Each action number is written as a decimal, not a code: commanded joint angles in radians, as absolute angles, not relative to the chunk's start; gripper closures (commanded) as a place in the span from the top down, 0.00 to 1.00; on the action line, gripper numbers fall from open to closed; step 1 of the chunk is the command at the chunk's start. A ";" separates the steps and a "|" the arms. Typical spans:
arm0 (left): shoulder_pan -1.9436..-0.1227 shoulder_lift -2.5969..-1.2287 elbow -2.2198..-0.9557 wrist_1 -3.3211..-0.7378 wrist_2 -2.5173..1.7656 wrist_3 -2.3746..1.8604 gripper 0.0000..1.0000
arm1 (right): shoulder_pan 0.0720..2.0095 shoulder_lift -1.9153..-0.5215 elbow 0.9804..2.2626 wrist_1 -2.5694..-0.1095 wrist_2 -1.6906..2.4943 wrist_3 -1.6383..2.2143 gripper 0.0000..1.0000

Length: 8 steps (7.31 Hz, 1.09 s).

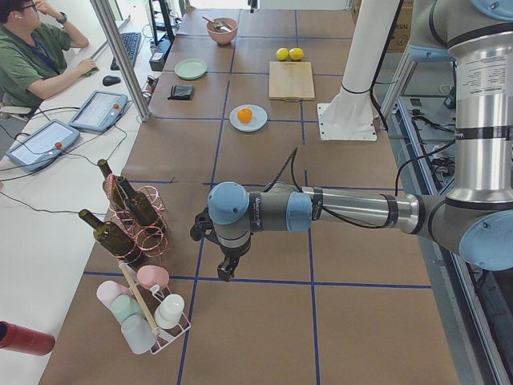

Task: Pick orange to plate

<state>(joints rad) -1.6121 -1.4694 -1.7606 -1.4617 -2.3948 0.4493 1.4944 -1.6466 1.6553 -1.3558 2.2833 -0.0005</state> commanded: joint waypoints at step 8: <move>-1.612 -1.471 -1.763 -1.462 -2.395 0.448 1.00 | 1.509 -1.660 1.666 -1.436 2.272 -0.003 1.00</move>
